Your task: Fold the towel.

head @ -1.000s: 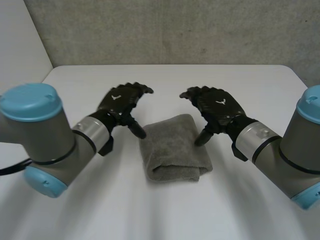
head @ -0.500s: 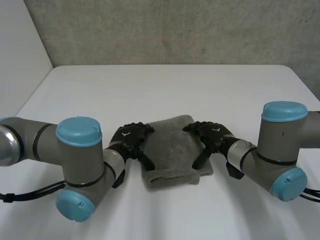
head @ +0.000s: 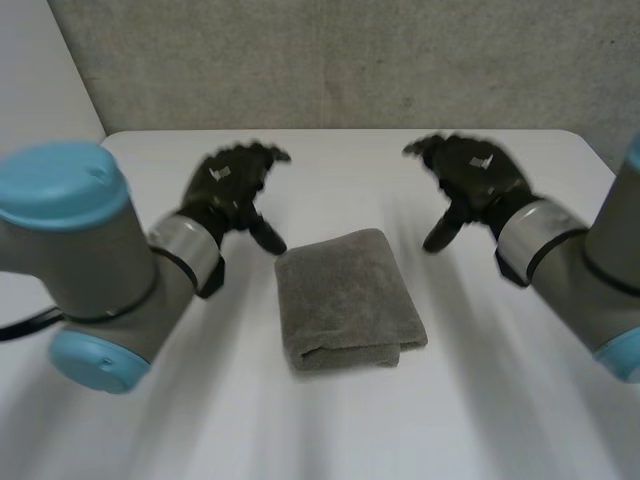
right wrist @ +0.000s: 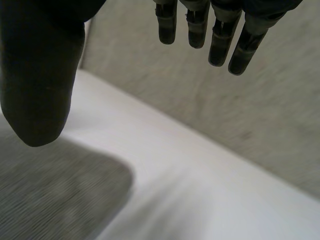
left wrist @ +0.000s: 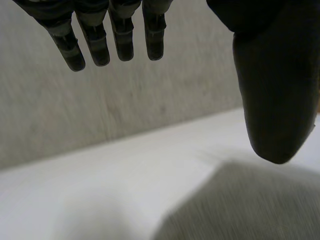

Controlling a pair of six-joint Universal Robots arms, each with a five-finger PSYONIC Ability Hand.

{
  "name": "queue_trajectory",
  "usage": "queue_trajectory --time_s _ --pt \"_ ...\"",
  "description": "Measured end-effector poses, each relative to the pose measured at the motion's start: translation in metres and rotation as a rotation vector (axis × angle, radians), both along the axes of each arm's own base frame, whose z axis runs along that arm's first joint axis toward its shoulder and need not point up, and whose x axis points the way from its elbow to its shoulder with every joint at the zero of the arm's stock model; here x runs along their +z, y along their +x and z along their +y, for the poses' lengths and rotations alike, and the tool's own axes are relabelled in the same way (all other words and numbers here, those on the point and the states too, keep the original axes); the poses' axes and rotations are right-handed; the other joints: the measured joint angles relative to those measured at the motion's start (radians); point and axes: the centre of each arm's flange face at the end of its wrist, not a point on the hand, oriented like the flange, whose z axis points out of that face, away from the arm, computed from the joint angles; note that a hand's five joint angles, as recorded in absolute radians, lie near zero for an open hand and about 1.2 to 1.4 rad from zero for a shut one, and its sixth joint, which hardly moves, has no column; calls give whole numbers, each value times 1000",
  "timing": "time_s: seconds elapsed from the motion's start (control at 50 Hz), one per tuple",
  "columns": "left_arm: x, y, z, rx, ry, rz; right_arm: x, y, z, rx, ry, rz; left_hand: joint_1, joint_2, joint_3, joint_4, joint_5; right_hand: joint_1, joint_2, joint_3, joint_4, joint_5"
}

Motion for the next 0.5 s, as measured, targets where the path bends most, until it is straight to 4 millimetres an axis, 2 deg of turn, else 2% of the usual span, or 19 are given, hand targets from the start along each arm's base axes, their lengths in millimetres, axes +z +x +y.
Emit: queue_trajectory --time_s 0.04,0.1,0.18,0.3,0.5 --pt "22 5 1 12 -29 16 18 -5 -3 -57 -55 -12 0 0 0 0 0 0 0 0 0 0" --pt "44 13 1 40 -45 22 37 -12 -7 -130 -110 -20 0 0 0 0 0 0 0 0 0 0" --pt "67 29 -1 113 -43 14 52 -19 -8 -193 -148 -18 0 0 0 0 0 0 0 0 0 0" --pt "81 45 -2 187 -28 -3 55 -23 -3 -214 -124 1 0 0 0 0 0 0 0 0 0 0" --pt "81 48 -2 202 -18 -8 59 -26 5 -212 -96 2 0 0 0 0 0 0 0 0 0 0"
